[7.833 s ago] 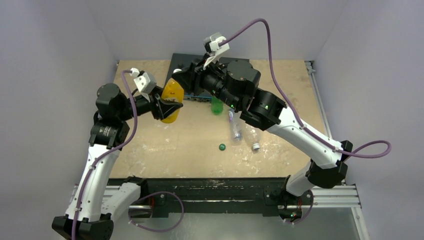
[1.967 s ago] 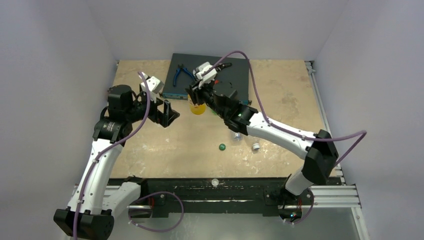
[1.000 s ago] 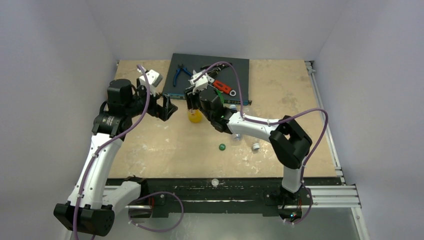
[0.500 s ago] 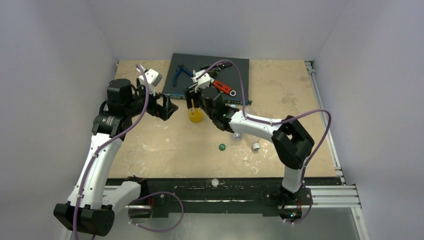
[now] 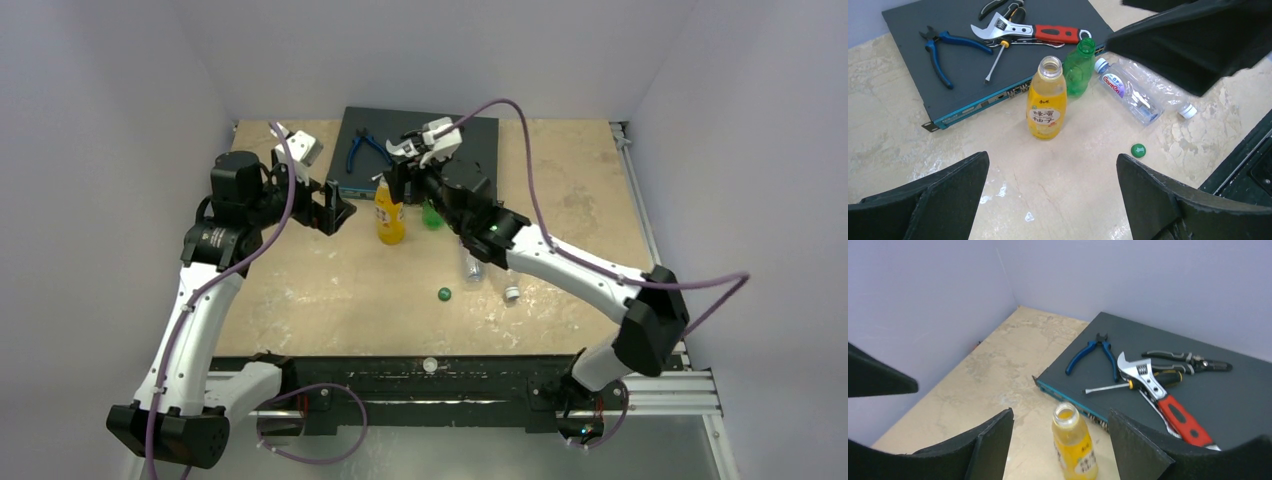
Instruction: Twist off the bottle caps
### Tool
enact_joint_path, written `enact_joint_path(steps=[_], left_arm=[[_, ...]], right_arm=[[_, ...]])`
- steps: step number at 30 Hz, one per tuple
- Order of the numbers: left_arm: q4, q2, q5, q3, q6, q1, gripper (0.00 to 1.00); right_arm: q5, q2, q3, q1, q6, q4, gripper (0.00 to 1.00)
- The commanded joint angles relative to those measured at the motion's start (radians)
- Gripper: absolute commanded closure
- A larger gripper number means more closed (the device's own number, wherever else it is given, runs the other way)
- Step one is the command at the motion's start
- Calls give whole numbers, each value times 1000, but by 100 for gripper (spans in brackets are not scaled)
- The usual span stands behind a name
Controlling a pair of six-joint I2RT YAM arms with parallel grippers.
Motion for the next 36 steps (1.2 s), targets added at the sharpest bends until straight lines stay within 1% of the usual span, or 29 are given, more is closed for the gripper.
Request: enact_joint_path(steps=[1,4,6,10,14,19,27,32,36], left_arm=[[15,-9,4,43,-20,1,0],[8,-15,8,54,-16,1,0],[-7,-10,17,71,-15,1,0],[-23,-2,42,94,-20,1,0],[-27,-10,56,96,-22,1,0],[-46,-15,70,99,-13,1,0],[-58,-21,77,101,-9,1,0],[-64,-30,78,102,-4,1,0],[-70,-32,98,105,-4,1,0]], right_arm=[[16,-182,-103,-19,138,-174,28],[7,-259,-229,-36,216,-285,29],[4,-274,-286,-45,259,-343,29],[-21,-266,-359,-75,295,-383,29],[-5,-220,-357,-113,294,-425,28],[-18,-165,-342,-163,279,-420,28],[-55,18,-257,-219,262,-406,28],[-41,82,-216,-231,255,-411,28],[-13,99,-226,-231,247,-397,28]])
